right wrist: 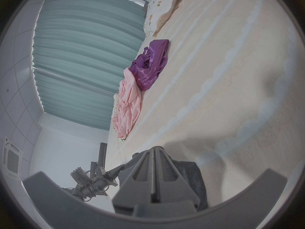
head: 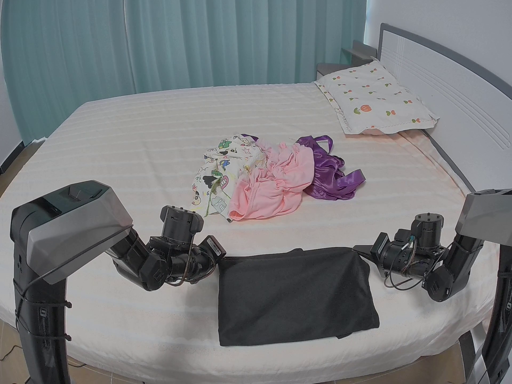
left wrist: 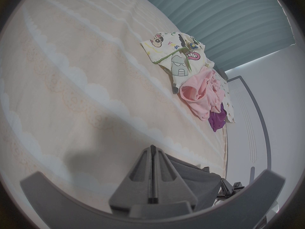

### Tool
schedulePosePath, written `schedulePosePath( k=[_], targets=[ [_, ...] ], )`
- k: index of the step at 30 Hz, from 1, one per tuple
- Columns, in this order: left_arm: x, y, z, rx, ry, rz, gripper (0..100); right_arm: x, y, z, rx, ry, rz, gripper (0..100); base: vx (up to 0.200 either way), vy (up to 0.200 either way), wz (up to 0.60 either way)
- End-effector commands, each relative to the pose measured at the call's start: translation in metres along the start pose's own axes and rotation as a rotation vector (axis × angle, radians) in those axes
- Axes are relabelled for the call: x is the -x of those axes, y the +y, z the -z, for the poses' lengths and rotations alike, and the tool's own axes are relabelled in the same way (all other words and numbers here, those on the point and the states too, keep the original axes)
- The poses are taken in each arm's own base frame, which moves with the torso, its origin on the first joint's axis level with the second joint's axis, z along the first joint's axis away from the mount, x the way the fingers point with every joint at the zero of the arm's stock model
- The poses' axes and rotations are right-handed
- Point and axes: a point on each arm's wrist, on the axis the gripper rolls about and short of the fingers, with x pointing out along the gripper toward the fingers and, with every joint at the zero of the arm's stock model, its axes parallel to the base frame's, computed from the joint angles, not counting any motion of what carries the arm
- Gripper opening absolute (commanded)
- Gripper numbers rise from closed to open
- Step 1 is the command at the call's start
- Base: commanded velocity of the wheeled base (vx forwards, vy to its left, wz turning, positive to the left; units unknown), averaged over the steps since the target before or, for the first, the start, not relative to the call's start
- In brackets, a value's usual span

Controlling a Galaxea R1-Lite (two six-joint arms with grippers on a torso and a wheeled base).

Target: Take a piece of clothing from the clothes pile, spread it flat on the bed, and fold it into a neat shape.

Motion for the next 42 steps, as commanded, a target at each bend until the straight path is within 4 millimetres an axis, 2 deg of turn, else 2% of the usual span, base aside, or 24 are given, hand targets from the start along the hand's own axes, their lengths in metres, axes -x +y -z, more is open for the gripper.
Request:
schedulePosePath(
  k=[1,3,4,5,12,16,17,18,21,25,26,27,28,29,31,32,33,34,38,39,40,42],
  targets=[
    [-0.001,0.000,-0.001,0.001,-0.004,0.002,0,-0.003,-0.005,0.002,-0.007,0.007,0.011,0,0.000,0.000,0.00],
    [-0.002,-0.001,-0.001,0.000,-0.010,0.000,0,-0.005,-0.007,0.002,-0.009,0.010,0.014,0,0.000,0.000,0.00],
    [-0.002,-0.001,-0.001,0.002,-0.018,-0.003,0,-0.006,-0.008,0.002,-0.010,0.009,0.016,100,0.000,0.000,0.00],
    [-0.002,-0.001,-0.001,0.001,-0.028,-0.004,100,-0.006,-0.008,0.003,-0.009,0.012,0.015,100,0.000,0.000,0.00],
    [-0.002,-0.001,-0.002,0.001,-0.039,0.010,100,-0.002,-0.005,0.002,0.003,-0.005,-0.007,100,0.000,0.000,0.00],
    [0.016,-0.006,-0.018,0.020,-0.085,0.035,100,0.026,0.004,-0.009,0.020,-0.087,-0.043,100,0.000,0.000,0.00],
    [0.019,-0.006,-0.020,0.022,-0.089,0.037,100,0.029,0.005,-0.010,0.020,-0.093,-0.044,100,0.000,0.000,0.00],
    [0.040,-0.010,-0.031,0.033,-0.115,0.065,100,0.043,0.011,-0.016,0.030,-0.129,-0.057,100,0.000,0.000,0.00],
    [0.082,-0.021,-0.045,0.030,-0.157,0.138,100,0.072,0.026,-0.020,0.047,-0.180,-0.079,100,0.000,0.000,0.00],
    [0.144,-0.030,-0.049,0.007,-0.232,0.204,100,0.111,0.046,-0.018,0.114,-0.244,-0.117,100,0.000,0.000,0.00],
    [0.146,-0.030,-0.049,0.004,-0.234,0.206,100,0.112,0.046,-0.018,0.118,-0.245,-0.118,100,0.000,0.000,0.00],
    [0.171,-0.027,-0.042,-0.054,-0.267,0.208,100,0.130,0.056,-0.013,0.164,-0.268,-0.138,100,0.000,0.000,0.00],
    [0.173,-0.027,-0.041,-0.059,-0.270,0.209,100,0.131,0.056,-0.012,0.167,-0.269,-0.138,100,0.000,0.000,0.00],
    [0.197,-0.022,-0.032,-0.129,-0.318,0.194,100,0.147,0.063,-0.006,0.211,-0.292,-0.157,100,0.000,0.000,0.00],
    [0.228,-0.017,-0.021,-0.183,-0.386,0.191,100,0.164,0.070,0.001,0.261,-0.316,-0.177,100,0.000,0.000,0.00],
    [0.240,-0.014,-0.016,-0.198,-0.410,0.194,100,0.171,0.072,0.004,0.282,-0.328,-0.184,100,0.000,0.000,0.00],
    [0.240,-0.014,-0.016,-0.198,-0.410,0.194,100,0.171,0.072,0.004,0.282,-0.328,-0.184,100,0.000,0.000,0.00],
    [0.267,-0.008,-0.006,-0.215,-0.480,0.200,100,0.189,0.076,0.012,0.334,-0.361,-0.200,100,0.000,0.000,0.00],
    [0.308,0.007,0.013,-0.233,-0.618,0.200,100,0.219,0.083,0.025,0.416,-0.433,-0.232,100,0.000,0.000,0.00],
    [0.311,0.009,0.015,-0.233,-0.628,0.198,100,0.221,0.083,0.026,0.420,-0.436,-0.235,100,0.000,0.000,0.00],
    [0.325,0.017,0.023,-0.249,-0.686,0.190,100,0.232,0.084,0.033,0.436,-0.456,-0.254,100,0.000,0.000,0.00],
    [0.340,0.028,0.034,-0.275,-0.746,0.177,100,0.243,0.087,0.038,0.455,-0.482,-0.275,100,0.000,0.000,0.00]
  ],
)
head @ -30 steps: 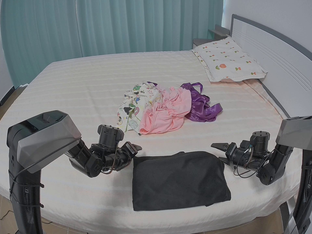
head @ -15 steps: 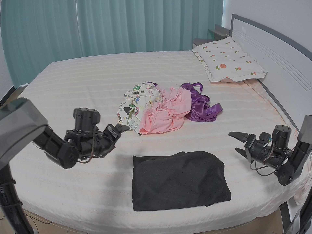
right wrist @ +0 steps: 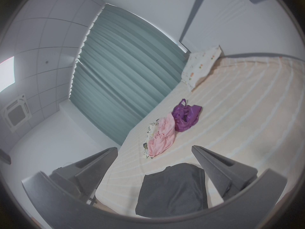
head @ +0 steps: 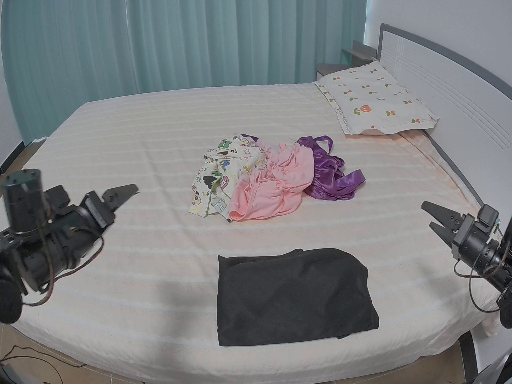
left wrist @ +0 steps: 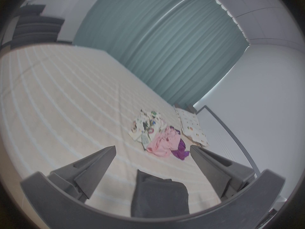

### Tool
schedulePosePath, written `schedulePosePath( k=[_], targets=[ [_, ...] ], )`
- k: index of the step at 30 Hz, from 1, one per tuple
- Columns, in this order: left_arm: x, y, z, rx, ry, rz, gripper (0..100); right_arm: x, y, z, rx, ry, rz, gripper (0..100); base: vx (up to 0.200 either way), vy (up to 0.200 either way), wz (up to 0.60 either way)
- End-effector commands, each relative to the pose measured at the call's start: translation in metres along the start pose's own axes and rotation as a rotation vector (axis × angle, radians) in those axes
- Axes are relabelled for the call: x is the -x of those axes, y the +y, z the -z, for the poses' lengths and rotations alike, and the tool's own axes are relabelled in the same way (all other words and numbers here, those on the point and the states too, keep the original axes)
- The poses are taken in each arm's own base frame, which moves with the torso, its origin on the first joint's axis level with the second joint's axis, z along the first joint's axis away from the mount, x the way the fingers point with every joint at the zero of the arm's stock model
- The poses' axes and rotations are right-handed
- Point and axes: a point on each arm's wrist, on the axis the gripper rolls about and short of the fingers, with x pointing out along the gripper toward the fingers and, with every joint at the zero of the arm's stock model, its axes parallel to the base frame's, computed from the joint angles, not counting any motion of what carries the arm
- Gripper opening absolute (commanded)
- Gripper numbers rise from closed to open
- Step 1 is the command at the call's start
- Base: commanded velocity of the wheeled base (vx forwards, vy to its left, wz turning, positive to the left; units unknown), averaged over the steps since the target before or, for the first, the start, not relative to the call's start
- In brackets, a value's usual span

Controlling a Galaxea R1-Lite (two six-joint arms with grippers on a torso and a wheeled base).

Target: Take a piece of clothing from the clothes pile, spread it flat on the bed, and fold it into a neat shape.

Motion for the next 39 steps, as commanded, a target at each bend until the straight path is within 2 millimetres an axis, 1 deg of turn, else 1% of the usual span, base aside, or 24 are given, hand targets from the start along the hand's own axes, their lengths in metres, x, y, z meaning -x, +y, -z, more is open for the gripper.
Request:
schedulePosePath(
  k=[1,3,5,6,7,9,12,14,15,16,20,22,23,25,26,31,33,36,39],
  targets=[
    [0.108,0.023,0.008,-0.116,-0.271,-0.009,100,0.074,0.035,0.002,0.146,-0.161,-0.096,100,0.000,0.000,0.00],
    [0.119,0.029,0.013,-0.147,-0.294,-0.051,100,0.084,0.036,0.002,0.155,-0.178,-0.073,100,0.000,0.000,0.00],
    [0.136,0.038,0.019,-0.181,-0.338,-0.101,100,0.101,0.042,0.008,0.183,-0.182,-0.077,100,0.000,0.000,0.00],
    [0.144,0.040,0.020,-0.196,-0.361,-0.099,100,0.107,0.044,0.011,0.198,-0.177,-0.080,100,0.000,0.000,0.00],
    [0.144,0.040,0.020,-0.196,-0.361,-0.099,100,0.107,0.044,0.011,0.198,-0.177,-0.080,100,0.000,0.000,0.00],
    [0.169,0.046,0.023,-0.259,-0.421,-0.096,100,0.127,0.049,0.022,0.242,-0.146,-0.089,100,0.000,0.000,0.00],
    [0.180,0.054,0.029,-0.311,-0.438,-0.151,100,0.138,0.049,0.029,0.245,-0.105,-0.077,100,0.000,0.000,0.00],
    [0.195,0.062,0.035,-0.345,-0.482,-0.190,100,0.150,0.047,0.041,0.289,-0.061,-0.076,100,0.000,0.000,0.00],
    [0.195,0.062,0.035,-0.345,-0.482,-0.190,100,0.150,0.047,0.041,0.289,-0.061,-0.076,100,0.000,0.000,0.00],
    [0.204,0.066,0.040,-0.368,-0.510,-0.203,100,0.158,0.046,0.049,0.348,-0.040,-0.092,100,0.000,0.000,0.00],
    [0.219,0.077,0.053,-0.446,-0.556,-0.275,100,0.177,0.040,0.068,0.452,0.007,-0.120,100,0.000,0.000,0.00],
    [0.221,0.078,0.055,-0.469,-0.562,-0.286,100,0.181,0.039,0.072,0.462,0.016,-0.126,100,0.000,0.000,0.00],
    [0.226,0.081,0.059,-0.508,-0.571,-0.294,100,0.189,0.036,0.079,0.474,0.017,-0.139,100,0.000,0.000,0.00],
    [0.227,0.083,0.062,-0.522,-0.580,-0.297,100,0.193,0.034,0.084,0.479,0.009,-0.142,100,0.000,0.000,0.00],
    [0.224,0.087,0.065,-0.524,-0.574,-0.312,100,0.199,0.030,0.091,0.493,-0.006,-0.145,100,0.000,0.000,0.00],
    [0.215,0.096,0.074,-0.531,-0.567,-0.341,100,0.203,0.022,0.104,0.545,-0.060,-0.080,100,0.000,0.000,0.00],
    [0.214,0.097,0.074,-0.527,-0.581,-0.343,100,0.202,0.021,0.105,0.573,-0.065,-0.076,100,0.000,0.000,0.00],
    [0.209,0.103,0.080,-0.551,-0.609,-0.381,100,0.202,0.020,0.104,0.630,-0.108,-0.021,100,0.000,0.000,0.00],
    [0.211,0.100,0.080,-0.574,-0.653,-0.418,100,0.202,0.019,0.103,0.641,-0.118,0.006,100,0.000,0.000,0.00]
  ],
)
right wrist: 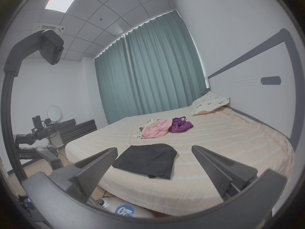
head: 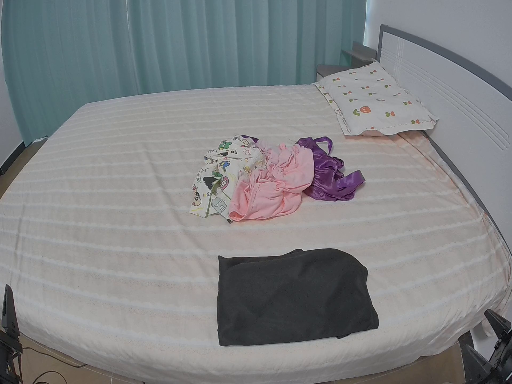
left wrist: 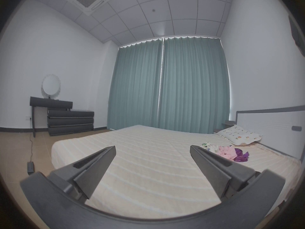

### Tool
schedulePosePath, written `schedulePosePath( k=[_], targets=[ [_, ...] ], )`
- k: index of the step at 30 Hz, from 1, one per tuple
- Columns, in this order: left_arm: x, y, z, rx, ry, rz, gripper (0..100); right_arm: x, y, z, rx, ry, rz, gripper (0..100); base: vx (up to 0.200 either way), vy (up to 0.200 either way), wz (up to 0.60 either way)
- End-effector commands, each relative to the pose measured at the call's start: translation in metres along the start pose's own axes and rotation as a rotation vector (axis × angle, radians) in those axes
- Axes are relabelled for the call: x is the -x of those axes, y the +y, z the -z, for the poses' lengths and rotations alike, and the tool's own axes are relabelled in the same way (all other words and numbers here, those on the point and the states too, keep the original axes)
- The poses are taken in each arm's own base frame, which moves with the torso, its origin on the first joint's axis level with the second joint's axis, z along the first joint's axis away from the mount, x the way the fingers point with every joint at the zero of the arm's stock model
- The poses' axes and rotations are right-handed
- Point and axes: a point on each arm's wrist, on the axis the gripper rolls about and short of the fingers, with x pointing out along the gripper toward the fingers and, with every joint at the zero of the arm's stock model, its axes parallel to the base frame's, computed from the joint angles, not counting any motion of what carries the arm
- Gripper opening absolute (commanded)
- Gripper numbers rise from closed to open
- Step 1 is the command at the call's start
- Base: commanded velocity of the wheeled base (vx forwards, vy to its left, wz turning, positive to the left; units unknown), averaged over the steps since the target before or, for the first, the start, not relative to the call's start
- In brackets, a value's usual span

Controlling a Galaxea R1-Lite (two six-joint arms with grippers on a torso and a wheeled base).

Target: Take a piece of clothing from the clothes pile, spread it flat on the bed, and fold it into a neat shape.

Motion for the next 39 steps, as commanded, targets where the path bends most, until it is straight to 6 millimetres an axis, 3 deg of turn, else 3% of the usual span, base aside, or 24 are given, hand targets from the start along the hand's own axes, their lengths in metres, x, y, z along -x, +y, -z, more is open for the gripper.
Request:
schedulePosePath(
  k=[1,8,16,28,39],
  targets=[
    [0.003,0.000,0.007,-0.034,-0.023,-0.057,100,0.003,0.000,0.006,0.037,-0.039,0.031,100,0.000,0.000,0.00],
    [0.012,0.002,0.016,-0.110,-0.014,-0.052,100,0.003,-0.003,0.006,0.100,-0.053,0.167,100,0.000,0.000,0.00],
    [0.012,-0.001,0.025,-0.138,0.047,0.105,100,0.005,-0.010,0.011,0.225,0.001,0.435,100,0.000,0.000,0.00],
    [0.013,-0.005,0.034,-0.097,0.148,0.350,100,0.005,-0.010,0.012,0.185,0.000,0.448,100,0.000,0.000,0.00],
    [0.015,-0.005,0.040,-0.142,0.205,0.375,100,0.005,-0.010,0.012,0.179,-0.001,0.449,100,0.000,0.000,0.00]
  ],
)
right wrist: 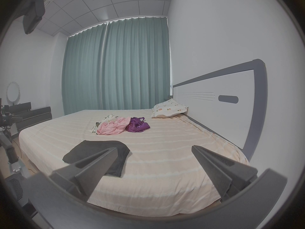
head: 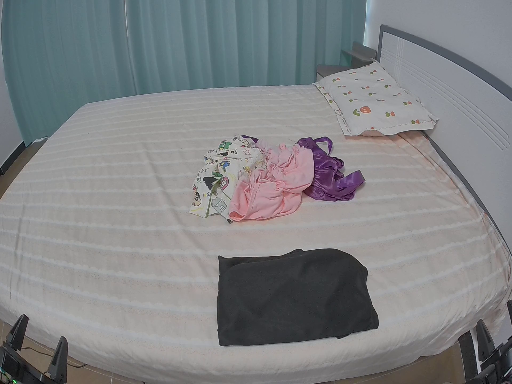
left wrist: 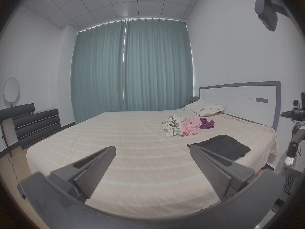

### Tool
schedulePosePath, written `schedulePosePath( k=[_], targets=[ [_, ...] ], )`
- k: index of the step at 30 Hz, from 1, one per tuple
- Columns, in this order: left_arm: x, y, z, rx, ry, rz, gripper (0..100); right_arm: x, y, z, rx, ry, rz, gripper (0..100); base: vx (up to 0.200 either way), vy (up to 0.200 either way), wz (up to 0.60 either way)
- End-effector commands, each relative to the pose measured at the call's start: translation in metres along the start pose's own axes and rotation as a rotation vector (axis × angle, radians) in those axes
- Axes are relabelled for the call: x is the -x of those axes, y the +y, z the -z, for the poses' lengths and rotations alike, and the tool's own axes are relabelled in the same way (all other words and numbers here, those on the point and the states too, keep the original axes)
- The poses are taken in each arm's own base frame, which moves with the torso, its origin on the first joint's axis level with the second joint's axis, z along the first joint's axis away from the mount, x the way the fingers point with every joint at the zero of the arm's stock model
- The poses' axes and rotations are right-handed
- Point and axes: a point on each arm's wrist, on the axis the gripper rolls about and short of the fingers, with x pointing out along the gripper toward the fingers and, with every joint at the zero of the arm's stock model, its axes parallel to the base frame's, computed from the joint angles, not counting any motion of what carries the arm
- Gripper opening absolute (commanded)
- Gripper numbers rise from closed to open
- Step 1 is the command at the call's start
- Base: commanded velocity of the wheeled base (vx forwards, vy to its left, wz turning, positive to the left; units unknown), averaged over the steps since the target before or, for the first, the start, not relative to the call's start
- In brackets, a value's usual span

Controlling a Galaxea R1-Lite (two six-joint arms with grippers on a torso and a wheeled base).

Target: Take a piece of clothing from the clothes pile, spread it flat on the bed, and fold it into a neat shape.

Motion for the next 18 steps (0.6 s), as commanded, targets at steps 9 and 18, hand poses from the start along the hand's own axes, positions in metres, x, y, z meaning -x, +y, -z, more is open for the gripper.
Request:
schedulePosePath(
  k=[9,18],
  targets=[
    [-0.0016,0.0000,0.0041,0.007,0.019,-0.003,100,-0.0005,0.0000,0.0044,0.002,0.008,0.001,100,0.000,0.000,0.00],
    [-0.0018,0.0000,0.0045,0.012,0.022,-0.003,100,-0.0005,0.0000,0.0044,0.002,0.008,0.001,100,0.000,0.000,0.00]
  ],
)
